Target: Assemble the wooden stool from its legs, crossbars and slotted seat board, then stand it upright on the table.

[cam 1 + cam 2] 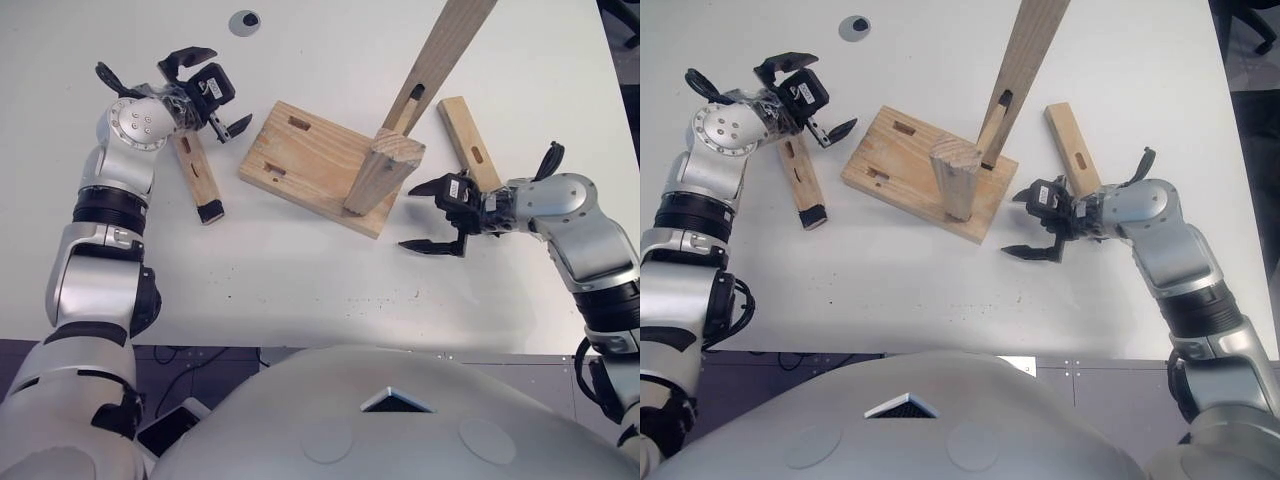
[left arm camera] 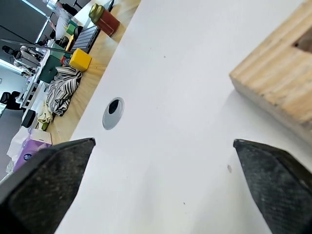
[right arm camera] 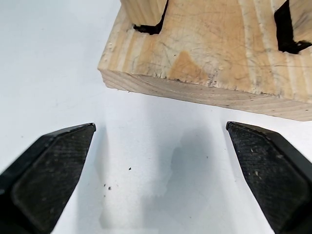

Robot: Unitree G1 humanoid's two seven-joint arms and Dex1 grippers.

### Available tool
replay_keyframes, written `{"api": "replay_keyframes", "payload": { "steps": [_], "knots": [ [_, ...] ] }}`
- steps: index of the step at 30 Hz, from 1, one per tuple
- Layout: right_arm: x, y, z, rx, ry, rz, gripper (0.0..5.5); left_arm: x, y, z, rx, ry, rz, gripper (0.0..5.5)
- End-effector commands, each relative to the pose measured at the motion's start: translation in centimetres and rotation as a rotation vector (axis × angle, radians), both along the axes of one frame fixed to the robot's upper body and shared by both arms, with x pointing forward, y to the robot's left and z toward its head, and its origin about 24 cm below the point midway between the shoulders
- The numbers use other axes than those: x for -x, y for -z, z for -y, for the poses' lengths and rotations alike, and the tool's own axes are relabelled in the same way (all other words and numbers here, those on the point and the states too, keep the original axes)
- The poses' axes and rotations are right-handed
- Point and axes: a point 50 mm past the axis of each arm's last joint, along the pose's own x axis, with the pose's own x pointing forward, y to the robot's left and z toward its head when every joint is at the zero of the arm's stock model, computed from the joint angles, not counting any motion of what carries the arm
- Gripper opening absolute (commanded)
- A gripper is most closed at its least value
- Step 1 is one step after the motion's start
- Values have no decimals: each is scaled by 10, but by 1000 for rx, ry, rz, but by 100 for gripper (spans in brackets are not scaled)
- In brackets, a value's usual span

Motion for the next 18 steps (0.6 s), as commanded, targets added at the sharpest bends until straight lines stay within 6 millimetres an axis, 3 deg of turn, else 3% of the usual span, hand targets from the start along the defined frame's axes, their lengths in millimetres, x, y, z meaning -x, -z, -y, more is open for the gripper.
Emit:
{"api": "replay_keyframes", "payload": {
  "steps": [1,5,18],
  "knots": [
    [-3,-2,-4,-14,16,20,495,6,9,0,-90,68,-64,523],
    [-10,-4,-7,-29,42,63,495,19,14,7,-73,169,-138,523],
    [-27,-8,-10,-77,157,163,495,70,-6,29,-69,394,-237,523]
  ]
}}
